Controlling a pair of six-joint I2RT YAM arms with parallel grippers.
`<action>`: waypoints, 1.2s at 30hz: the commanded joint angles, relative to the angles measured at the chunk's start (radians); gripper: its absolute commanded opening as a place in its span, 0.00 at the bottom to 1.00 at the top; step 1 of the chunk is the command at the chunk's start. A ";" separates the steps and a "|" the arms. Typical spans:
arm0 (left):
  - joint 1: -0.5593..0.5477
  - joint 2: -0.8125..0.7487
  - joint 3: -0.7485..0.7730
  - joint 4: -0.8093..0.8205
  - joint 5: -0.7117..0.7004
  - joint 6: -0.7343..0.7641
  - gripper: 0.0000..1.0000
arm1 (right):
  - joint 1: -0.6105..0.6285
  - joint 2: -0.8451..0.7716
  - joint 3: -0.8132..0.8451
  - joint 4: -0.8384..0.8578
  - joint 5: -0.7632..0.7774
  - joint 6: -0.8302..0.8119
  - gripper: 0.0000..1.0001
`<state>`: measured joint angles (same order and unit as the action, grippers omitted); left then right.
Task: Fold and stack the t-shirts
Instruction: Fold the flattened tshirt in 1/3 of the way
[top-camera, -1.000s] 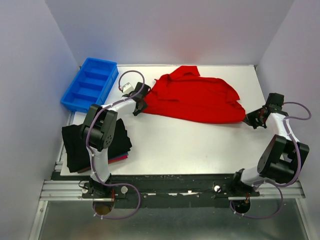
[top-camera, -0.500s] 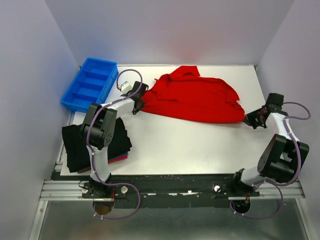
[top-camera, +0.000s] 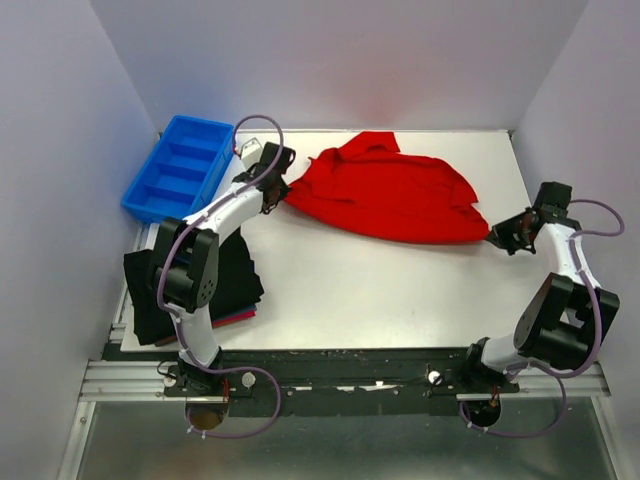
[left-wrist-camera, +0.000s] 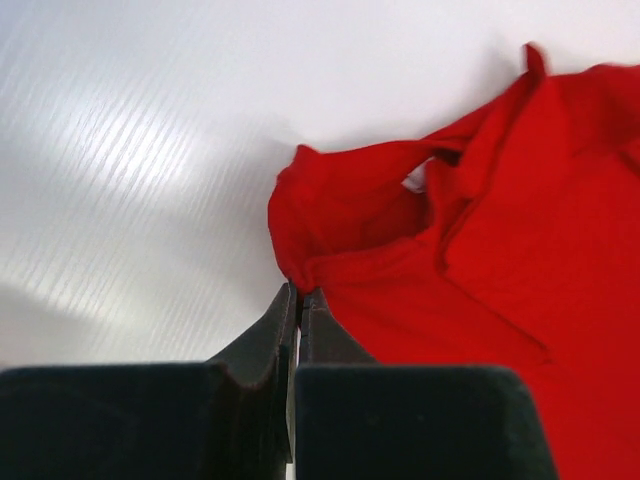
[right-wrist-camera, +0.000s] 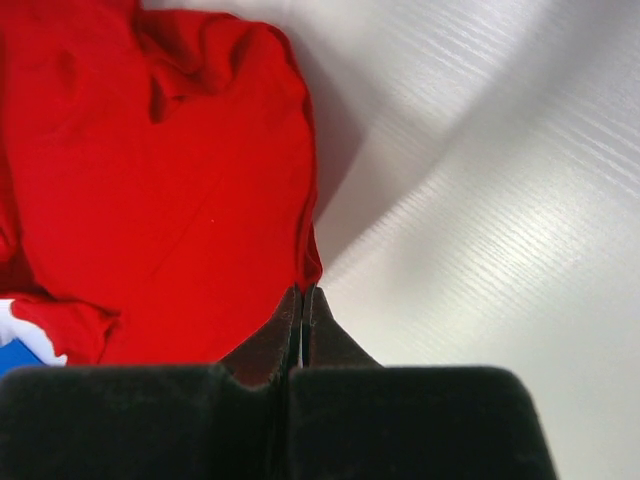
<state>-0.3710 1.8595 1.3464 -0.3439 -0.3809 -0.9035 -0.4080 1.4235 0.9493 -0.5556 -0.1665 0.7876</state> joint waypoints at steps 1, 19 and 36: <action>-0.003 -0.065 0.166 -0.133 -0.018 0.072 0.00 | -0.011 -0.041 0.132 -0.087 -0.040 -0.031 0.01; -0.003 -0.321 0.396 -0.307 -0.087 0.178 0.00 | -0.034 -0.281 0.394 -0.207 -0.013 -0.045 0.01; 0.066 0.256 1.333 -0.373 -0.044 0.244 0.00 | -0.034 0.329 1.099 -0.214 -0.292 0.041 0.01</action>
<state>-0.3595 2.0041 2.3581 -0.7265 -0.4412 -0.7059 -0.4320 1.6192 1.7473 -0.7666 -0.3313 0.7933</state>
